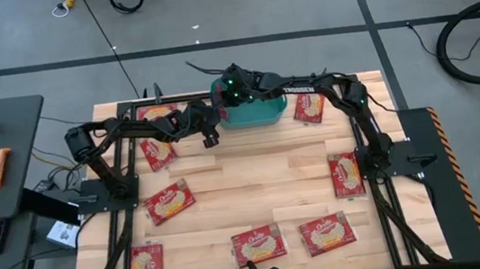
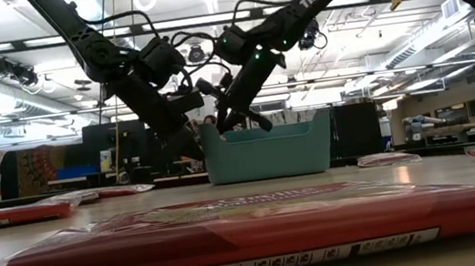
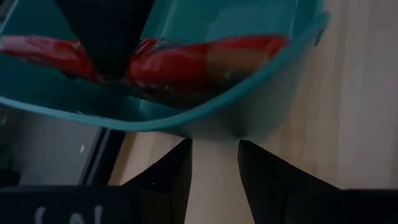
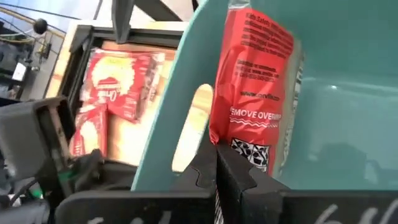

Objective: Sort popcorn bags into baskets
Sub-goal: Put the popcorn bag into the bin

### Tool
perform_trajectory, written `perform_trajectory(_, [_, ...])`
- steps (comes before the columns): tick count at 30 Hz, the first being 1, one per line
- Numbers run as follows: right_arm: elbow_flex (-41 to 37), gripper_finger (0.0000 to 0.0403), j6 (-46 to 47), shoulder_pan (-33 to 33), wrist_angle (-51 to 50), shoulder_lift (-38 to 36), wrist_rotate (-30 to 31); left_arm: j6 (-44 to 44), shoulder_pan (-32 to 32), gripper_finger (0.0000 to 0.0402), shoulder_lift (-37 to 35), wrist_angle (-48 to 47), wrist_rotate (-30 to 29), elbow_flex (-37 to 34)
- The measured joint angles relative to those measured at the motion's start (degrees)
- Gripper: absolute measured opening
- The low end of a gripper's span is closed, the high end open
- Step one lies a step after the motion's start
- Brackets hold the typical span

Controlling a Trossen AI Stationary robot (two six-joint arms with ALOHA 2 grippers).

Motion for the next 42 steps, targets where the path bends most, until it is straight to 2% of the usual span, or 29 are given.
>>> perform_trajectory(11, [0.0,0.0014,1.7,-0.1,1.9,0.9,-0.9,-0.9,0.1,0.0137,-1.0,-3.6,-2.8,0.1])
perform_trajectory(14, [0.0,0.0022,2.2,-0.1,1.7,0.9,-0.8,-1.1,0.0,0.0137,-3.5,-7.6,-3.2,0.2])
perform_trajectory(17, [0.0,0.0027,1.8,0.2,1.5,0.9,-0.2,-1.1,0.2,0.0137,-7.3,-14.2,-6.1,0.2])
perform_trajectory(21, [0.0,0.0026,1.5,0.3,1.4,0.9,-0.2,-1.5,2.6,0.0137,-11.9,-21.4,-6.5,0.2])
perform_trajectory(23, [0.0,0.0025,1.5,0.4,1.4,0.9,-0.1,-2.2,4.6,0.0137,-12.6,-21.1,-5.1,0.2])
perform_trajectory(27, [0.0,0.0029,1.5,0.5,1.4,0.9,0.1,-7.4,9.2,0.0137,-11.4,-17.4,2.2,0.1])
perform_trajectory(32, [0.0,0.0044,2.8,0.5,1.4,0.9,-0.1,-12.3,11.1,0.0137,-8.6,-15.7,7.3,0.1])
perform_trajectory(42, [-0.1,0.0097,2.0,0.6,1.3,0.9,-1.1,-12.1,9.0,0.0137,-7.5,-13.1,8.5,0.1])
